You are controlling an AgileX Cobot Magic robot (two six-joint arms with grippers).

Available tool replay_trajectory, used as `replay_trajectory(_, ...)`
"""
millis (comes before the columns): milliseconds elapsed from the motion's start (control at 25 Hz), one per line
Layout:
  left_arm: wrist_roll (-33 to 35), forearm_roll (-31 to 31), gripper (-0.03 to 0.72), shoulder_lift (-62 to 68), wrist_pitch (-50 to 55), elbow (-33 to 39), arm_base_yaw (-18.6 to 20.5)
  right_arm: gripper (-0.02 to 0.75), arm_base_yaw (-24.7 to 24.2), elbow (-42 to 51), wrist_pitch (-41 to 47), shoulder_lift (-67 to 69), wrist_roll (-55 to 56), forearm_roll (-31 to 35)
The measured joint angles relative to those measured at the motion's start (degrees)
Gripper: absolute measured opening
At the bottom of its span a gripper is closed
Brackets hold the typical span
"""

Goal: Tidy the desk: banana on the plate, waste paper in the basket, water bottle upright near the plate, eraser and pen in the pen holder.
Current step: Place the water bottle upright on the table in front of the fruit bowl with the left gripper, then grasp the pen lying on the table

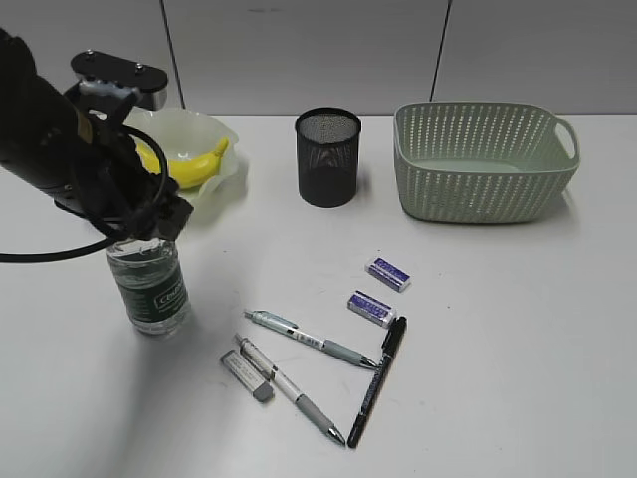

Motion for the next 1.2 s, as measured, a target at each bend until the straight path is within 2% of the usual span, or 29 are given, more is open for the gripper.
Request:
replay_trajectory(160, -0.02, -0.04, 0.531, 0.05, 1.21, 0.00, 0.05, 0.477, 0.00, 0.00, 0.00, 0.00, 0.00, 0.00)
replay_trajectory(360, -0.02, -0.28, 0.572, -3.60, 4.35, 0.00, 0.05, 0.477, 0.00, 0.00, 0.00, 0.00, 0.00, 0.00)
replay_trajectory(520, -0.02, -1.68, 0.574, -10.06, 7.78, 0.00, 0.05, 0.477, 0.00, 0.00, 0.00, 0.00, 0.00, 0.00)
replay_trajectory(680, -0.02, -3.52, 0.569, -18.20, 16.62, 0.00, 0.05, 0.477, 0.00, 0.00, 0.00, 0.00, 0.00, 0.00)
replay_trajectory(1000, -0.02, -4.69, 0.501, -37.33, 34.51, 0.56, 0.05, 0.477, 0.00, 0.00, 0.00, 0.00, 0.00, 0.00)
replay_trajectory(1200, -0.02, -4.87, 0.494, -54.75, 36.05, 7.22, 0.05, 0.477, 0.00, 0.00, 0.00, 0.00, 0.00, 0.00)
